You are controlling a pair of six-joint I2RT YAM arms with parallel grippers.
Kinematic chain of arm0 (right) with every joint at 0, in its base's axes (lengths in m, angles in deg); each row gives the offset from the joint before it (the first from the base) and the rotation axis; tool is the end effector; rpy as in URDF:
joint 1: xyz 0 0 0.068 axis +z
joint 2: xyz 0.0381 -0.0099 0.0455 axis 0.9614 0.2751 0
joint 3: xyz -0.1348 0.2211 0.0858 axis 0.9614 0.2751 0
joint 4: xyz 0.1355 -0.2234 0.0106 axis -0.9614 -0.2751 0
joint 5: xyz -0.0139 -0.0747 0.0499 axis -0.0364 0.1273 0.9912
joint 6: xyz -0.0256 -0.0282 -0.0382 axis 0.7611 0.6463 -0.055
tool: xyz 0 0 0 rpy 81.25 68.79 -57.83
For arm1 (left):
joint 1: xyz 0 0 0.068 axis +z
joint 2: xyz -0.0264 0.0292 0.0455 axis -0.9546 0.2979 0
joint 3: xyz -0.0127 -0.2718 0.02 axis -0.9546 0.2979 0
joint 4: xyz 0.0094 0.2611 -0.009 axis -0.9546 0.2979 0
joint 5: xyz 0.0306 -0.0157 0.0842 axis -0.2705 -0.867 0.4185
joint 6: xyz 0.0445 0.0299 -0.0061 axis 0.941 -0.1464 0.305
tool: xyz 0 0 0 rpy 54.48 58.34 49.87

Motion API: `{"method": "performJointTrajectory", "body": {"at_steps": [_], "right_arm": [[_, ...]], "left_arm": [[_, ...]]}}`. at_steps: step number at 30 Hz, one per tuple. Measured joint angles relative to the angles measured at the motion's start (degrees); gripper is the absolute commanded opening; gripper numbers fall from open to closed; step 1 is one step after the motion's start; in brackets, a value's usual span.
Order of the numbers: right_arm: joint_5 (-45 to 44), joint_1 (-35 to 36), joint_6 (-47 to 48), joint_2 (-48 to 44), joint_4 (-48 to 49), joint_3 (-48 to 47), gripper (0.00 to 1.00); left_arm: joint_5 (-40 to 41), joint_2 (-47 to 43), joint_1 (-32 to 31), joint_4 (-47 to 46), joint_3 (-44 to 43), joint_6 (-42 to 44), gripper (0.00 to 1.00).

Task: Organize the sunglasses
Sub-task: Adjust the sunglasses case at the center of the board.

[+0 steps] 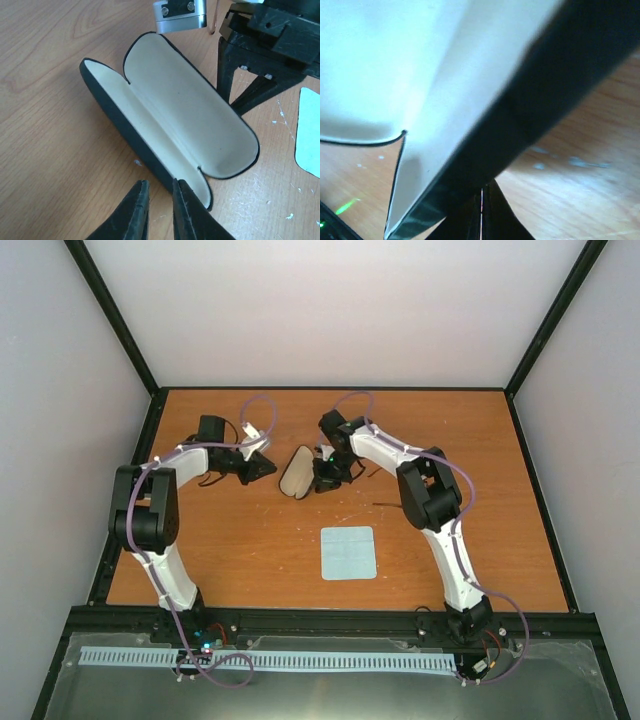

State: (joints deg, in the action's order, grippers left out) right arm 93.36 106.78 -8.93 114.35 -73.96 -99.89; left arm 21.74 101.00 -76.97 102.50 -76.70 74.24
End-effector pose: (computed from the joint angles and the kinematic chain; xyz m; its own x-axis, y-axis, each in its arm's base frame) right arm 0.3817 0.2654 0.1488 -0.9756 -0.2172 0.0335 -0.1737 0.8555 0.4878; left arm 0.3594 -0.0539 0.1704 -0.4563 0.4328 -0.7775 0.8517 0.4654 -0.2408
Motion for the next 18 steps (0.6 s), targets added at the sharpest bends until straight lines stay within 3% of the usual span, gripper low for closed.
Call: {"method": "performJointTrajectory", "body": {"at_steps": [7,11,18], "right_arm": [[1.44,3.48,-0.39,0.00,-0.72,-4.55,0.03],[-0.22,3.78,-0.13,-4.17,-2.71,2.45,0.03],[-5.46,-6.19,1.60,-16.35,-9.57,8.96,0.03]], "left_arm": [[1.66,-2.43,0.00,-1.14,2.34,-0.11,0.13],[2.47,-5.33,0.07,-1.14,3.85,-0.31,0.08],[2.58,-11.96,0.07,-0.13,6.27,0.04,0.04]]}}
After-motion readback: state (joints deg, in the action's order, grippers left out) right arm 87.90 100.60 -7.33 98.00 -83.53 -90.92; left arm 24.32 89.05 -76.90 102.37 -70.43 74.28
